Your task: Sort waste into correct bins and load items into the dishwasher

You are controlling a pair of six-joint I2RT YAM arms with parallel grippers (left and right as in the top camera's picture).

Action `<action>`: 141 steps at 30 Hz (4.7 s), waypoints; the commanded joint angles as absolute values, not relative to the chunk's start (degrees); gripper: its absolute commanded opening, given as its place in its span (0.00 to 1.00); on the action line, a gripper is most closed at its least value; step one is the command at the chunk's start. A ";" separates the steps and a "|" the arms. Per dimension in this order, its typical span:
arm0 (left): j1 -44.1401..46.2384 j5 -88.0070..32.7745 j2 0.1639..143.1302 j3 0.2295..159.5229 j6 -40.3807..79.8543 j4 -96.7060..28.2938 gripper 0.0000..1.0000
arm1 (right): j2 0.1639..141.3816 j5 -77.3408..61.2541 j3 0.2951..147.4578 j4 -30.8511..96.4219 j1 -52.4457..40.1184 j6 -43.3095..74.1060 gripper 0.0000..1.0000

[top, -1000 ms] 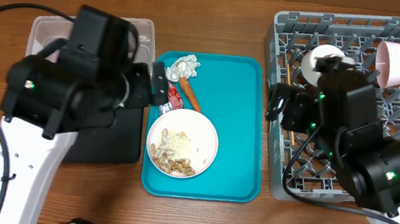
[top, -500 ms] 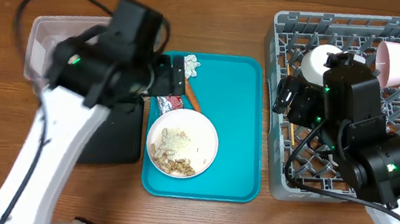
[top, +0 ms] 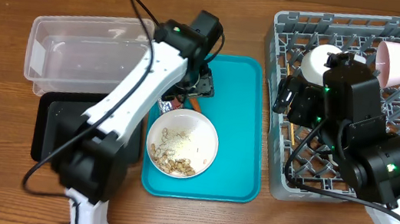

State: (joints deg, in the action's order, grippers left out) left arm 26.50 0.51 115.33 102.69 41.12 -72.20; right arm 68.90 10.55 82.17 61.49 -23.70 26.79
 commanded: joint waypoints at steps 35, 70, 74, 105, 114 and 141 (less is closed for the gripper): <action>25.08 -1.02 123.46 112.53 43.64 -70.13 0.11 | 68.79 11.09 82.50 61.23 -23.59 27.07 1.00; 12.51 8.34 92.29 81.78 41.10 -82.96 0.29 | 68.79 11.09 82.50 61.23 -23.59 27.07 1.00; 16.91 4.89 92.05 81.65 34.11 -77.89 0.67 | 68.79 11.09 82.50 61.23 -23.59 27.07 1.00; 20.16 24.99 92.27 63.11 60.75 -49.84 0.52 | 68.79 11.09 82.50 61.23 -23.59 27.07 1.00; 20.16 26.11 95.59 63.07 62.00 -48.99 0.51 | 68.79 11.09 82.50 61.23 -23.59 27.07 1.00; 19.09 24.38 97.69 63.81 61.73 -49.43 0.04 | 68.79 11.09 82.50 61.23 -23.59 27.07 1.00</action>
